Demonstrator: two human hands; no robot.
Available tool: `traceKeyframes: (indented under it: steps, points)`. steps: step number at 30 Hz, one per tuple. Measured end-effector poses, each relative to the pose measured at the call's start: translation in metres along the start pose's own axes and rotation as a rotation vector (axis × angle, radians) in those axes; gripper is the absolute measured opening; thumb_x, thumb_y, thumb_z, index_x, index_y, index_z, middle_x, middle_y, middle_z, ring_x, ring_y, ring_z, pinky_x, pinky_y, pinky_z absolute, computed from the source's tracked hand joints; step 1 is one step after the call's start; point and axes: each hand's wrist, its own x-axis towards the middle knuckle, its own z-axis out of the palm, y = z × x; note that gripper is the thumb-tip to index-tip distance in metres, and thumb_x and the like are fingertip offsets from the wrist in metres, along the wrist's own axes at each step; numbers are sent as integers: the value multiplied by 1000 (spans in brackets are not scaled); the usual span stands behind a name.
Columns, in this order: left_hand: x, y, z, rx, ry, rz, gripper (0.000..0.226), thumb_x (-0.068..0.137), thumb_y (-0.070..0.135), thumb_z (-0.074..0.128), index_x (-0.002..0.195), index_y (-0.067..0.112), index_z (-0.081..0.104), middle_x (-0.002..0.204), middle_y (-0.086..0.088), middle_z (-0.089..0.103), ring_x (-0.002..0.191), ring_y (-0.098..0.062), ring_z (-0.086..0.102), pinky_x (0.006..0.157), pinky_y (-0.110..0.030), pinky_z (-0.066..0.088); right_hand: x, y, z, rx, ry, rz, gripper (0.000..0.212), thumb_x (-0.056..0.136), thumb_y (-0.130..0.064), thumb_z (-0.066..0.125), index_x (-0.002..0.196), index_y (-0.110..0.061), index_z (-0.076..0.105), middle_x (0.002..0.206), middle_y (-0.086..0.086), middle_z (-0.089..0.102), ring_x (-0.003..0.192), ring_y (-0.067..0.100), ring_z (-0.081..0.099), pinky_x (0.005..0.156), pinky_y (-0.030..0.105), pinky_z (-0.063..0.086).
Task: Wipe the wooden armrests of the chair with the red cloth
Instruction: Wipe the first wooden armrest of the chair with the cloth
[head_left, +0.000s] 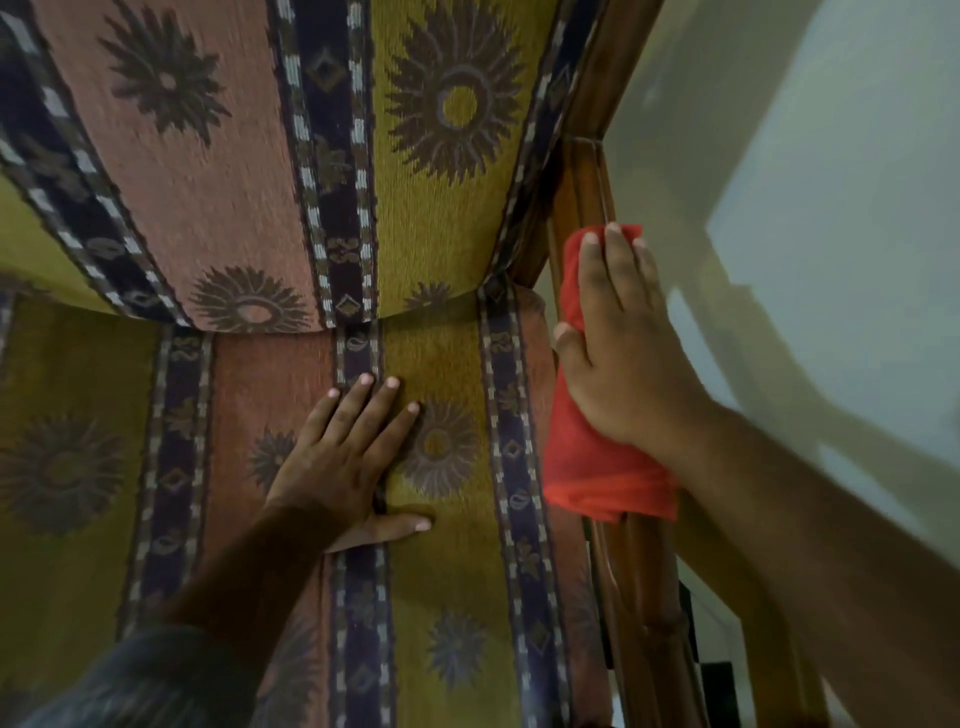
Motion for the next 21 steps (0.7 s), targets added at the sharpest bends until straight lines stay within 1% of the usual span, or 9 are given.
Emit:
traceKeyframes:
  steps: [3,6,8,12,15,18,21]
  points:
    - [-1,2,-1,31,15,-4,121,70,98,24,158,15,20,166,-16,17,153,-38,15,122,-58,15,12,-3,-1,10,27,32,72,102,-32,39,158,-12,-1,168,12,-3,154,33,-7,121,41,5]
    - [-1,8,-8,50,-11,-25,122,70,99,21,158,15,17,166,-16,16,153,-39,12,122,-58,14,4,-1,-1,28,36,32,72,102,-32,39,158,-12,0,168,12,-4,154,35,-6,122,43,5]
    - [-1,17,-12,51,-32,-60,123,68,100,22,159,17,14,167,-15,11,154,-38,7,123,-59,11,-10,2,0,47,28,10,71,102,-32,39,158,-12,0,168,12,-6,154,34,-7,122,43,4]
    - [-7,33,-8,41,-39,-52,121,68,101,21,159,22,12,168,-13,7,154,-39,1,123,-59,8,-67,8,4,45,-7,-38,69,102,-29,39,158,-11,4,168,10,-6,154,32,-9,122,46,8]
    - [-9,34,-5,47,-16,-45,120,68,101,17,159,22,13,168,-12,6,154,-38,-2,124,-57,5,-91,9,9,36,-9,-50,68,101,-28,40,158,-9,7,168,11,-3,154,32,-8,123,44,5]
    - [-11,37,-4,62,-12,-51,121,68,101,13,160,23,8,169,-11,2,154,-36,-6,124,-55,2,-80,10,8,3,-16,-45,69,101,-29,39,158,-9,6,168,12,-4,154,33,-7,124,44,8]
    - [-13,41,-3,79,-33,-47,121,67,101,10,160,23,3,169,-10,-2,155,-35,-7,124,-54,1,-70,11,7,58,-6,-24,71,102,-35,40,158,-12,5,168,10,-5,154,31,-6,123,42,7]
